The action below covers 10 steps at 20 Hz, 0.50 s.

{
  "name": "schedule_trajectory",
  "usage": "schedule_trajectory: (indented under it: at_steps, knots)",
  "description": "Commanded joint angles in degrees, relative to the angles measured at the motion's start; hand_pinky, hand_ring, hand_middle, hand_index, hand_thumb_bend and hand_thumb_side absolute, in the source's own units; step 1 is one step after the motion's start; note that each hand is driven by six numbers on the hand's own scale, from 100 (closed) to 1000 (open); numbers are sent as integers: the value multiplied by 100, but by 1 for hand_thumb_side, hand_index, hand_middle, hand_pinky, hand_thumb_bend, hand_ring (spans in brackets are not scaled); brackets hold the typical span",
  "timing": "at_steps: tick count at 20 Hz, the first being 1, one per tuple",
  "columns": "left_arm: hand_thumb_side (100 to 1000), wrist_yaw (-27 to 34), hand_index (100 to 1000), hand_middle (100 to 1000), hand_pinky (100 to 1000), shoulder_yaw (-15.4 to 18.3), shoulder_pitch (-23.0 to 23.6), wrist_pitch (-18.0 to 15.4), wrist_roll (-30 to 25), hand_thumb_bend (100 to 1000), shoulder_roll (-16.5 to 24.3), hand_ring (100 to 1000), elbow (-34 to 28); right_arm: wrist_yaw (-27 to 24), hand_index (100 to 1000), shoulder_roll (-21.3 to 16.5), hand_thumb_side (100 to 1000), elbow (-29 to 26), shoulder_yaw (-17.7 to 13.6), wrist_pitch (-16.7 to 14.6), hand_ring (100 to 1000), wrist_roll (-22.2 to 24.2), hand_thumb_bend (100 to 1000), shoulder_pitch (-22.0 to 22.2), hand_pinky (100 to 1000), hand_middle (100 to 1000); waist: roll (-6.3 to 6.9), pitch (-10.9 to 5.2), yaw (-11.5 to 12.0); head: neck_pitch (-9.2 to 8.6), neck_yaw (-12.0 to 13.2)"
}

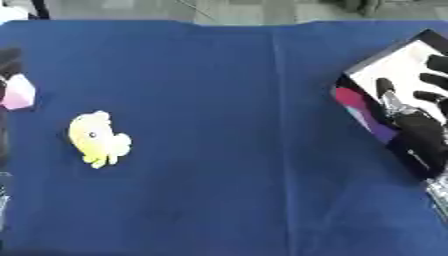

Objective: Pick up the objects with one hand, pass them to the other hand, and then place them into the box on the other side of the table.

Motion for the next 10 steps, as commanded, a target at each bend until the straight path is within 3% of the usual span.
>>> schedule_trajectory:
  at_steps: [1,10]
  knots:
    - [684,4,894,876,868,41,-77,-6,14,576,101,774,-63,0,764,-76,178,-117,-13,-6,773,5,487,-38,671,749,5,-80,3,-67,12]
    - [660,16,886,861,868,110,-99,147,117,608,303,775,-158,12,764,-69,178,-117,-49,-1,773,-56,486,27,671,749,1,-64,34,-100,179]
